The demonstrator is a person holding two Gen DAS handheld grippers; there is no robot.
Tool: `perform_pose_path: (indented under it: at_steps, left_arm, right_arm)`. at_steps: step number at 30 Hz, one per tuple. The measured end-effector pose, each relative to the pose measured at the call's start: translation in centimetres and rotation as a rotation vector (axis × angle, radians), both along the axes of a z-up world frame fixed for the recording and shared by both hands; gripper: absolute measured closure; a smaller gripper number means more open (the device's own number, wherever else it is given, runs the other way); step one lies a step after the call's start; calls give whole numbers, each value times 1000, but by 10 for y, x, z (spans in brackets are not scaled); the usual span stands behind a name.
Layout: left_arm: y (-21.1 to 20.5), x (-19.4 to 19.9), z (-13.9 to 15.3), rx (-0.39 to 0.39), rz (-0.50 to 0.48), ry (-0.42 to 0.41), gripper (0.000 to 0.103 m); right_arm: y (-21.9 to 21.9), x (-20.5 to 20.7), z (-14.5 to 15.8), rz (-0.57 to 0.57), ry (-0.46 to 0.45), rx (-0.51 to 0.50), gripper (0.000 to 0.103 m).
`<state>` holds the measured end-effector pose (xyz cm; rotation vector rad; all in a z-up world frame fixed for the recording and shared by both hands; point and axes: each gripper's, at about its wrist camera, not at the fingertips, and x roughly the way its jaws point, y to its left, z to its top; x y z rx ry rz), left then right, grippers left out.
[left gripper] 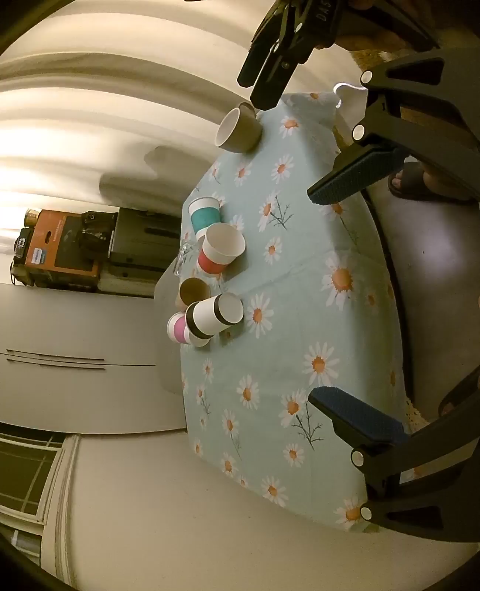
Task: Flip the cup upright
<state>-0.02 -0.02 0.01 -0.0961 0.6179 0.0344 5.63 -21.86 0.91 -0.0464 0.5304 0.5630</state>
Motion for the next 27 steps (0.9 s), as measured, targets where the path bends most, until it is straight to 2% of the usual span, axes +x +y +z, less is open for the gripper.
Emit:
perform_pose_path:
  at_steps: [2, 27]
  left_arm:
    - [0, 0, 0, -4, -1, 4, 7]
    - [-4, 1, -5, -2, -7, 14, 7]
  right_arm:
    - [1, 2, 0, 0, 21, -11, 5]
    - [-1, 7, -7, 2, 24, -8, 5]
